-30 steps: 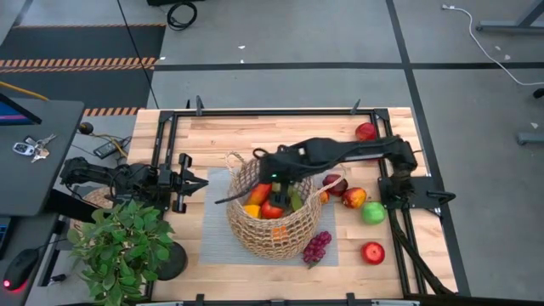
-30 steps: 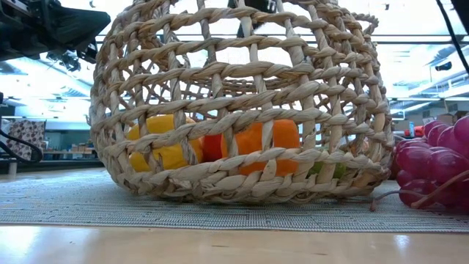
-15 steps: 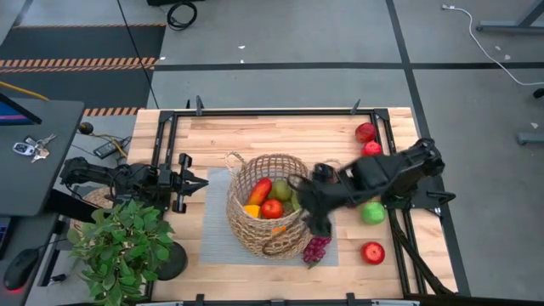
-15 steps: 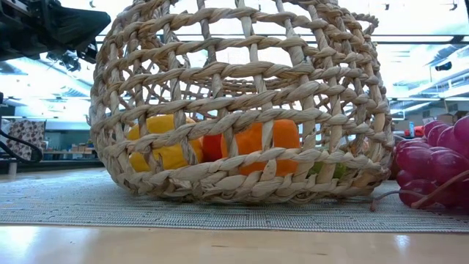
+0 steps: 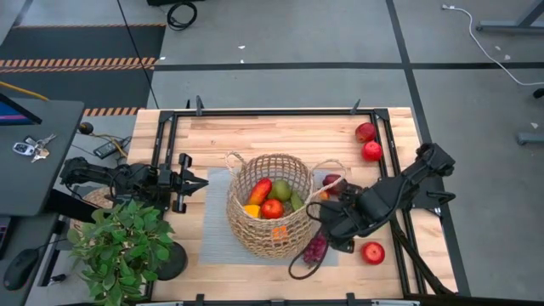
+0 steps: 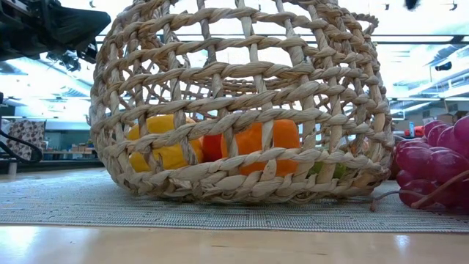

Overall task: Build produce basket
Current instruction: Put the bottom red apple into the brown basket

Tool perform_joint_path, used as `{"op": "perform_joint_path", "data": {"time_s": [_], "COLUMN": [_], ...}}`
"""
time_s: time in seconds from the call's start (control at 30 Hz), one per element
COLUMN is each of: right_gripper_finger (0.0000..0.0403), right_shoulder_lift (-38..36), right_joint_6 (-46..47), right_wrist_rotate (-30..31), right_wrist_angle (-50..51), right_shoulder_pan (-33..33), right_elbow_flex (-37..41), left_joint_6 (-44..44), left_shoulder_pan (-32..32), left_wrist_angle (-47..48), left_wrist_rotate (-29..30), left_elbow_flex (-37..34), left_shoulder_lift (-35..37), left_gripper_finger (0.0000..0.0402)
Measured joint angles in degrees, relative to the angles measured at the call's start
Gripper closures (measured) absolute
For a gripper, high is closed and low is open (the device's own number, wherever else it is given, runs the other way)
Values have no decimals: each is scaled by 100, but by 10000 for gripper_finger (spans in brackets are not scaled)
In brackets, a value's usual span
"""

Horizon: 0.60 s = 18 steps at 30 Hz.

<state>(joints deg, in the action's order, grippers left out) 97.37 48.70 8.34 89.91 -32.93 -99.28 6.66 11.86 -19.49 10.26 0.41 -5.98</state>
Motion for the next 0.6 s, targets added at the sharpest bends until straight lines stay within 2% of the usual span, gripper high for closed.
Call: {"op": "perform_joint_path", "data": {"time_s": [0.13, 0.3, 0.6], "right_gripper_finger": [23, 23, 23], "right_shoulder_lift": [-313, -540, -565], "right_joint_6": [544, 1486, 2628], "right_wrist_rotate": [-596, -1370, -1405], "right_wrist_angle": [-349, -697, -1349], "right_shoulder_pan": [-78, -557, -1459], "right_elbow_flex": [1038, 1961, 2844], "left_joint_6": [0, 0, 0], "left_shoulder_pan": [-2, -1, 0], "left_wrist_angle": [0, 0, 2], "left_wrist_rotate": [-2, -2, 0], "left_elbow_flex": [2, 0, 1], "left_shoulder_lift": [-2, -2, -2], "left_gripper_finger": [365, 368, 372]}}
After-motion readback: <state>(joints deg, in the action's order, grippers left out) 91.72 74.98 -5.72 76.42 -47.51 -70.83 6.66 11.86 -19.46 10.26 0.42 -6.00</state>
